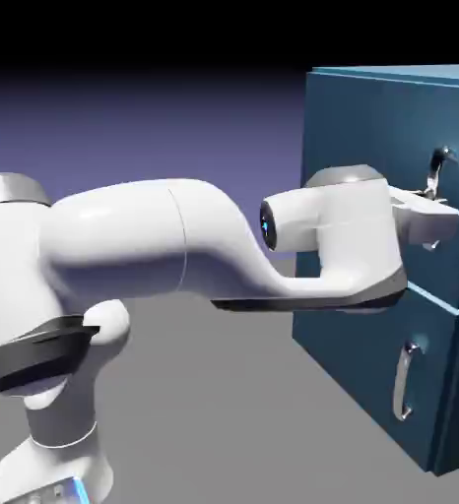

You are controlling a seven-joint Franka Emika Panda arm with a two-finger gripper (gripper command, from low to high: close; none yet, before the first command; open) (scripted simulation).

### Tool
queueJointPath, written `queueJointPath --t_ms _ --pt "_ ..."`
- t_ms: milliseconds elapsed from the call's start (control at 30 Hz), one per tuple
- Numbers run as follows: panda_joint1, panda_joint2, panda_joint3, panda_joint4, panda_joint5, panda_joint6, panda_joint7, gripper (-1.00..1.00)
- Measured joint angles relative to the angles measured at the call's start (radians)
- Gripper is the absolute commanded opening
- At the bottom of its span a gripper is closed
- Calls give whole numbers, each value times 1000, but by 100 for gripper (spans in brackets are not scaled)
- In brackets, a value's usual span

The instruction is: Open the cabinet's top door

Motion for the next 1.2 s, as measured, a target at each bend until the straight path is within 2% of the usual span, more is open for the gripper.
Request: queueJointPath --t_ms 633,933,1200 --pt "-689 4 547 -456 298 -198 57 -100" --pt "-971 -180 857 -676 666 -270 -102 -100" --pt "-1082 -363 1068 -807 1013 -327 -278 -100"
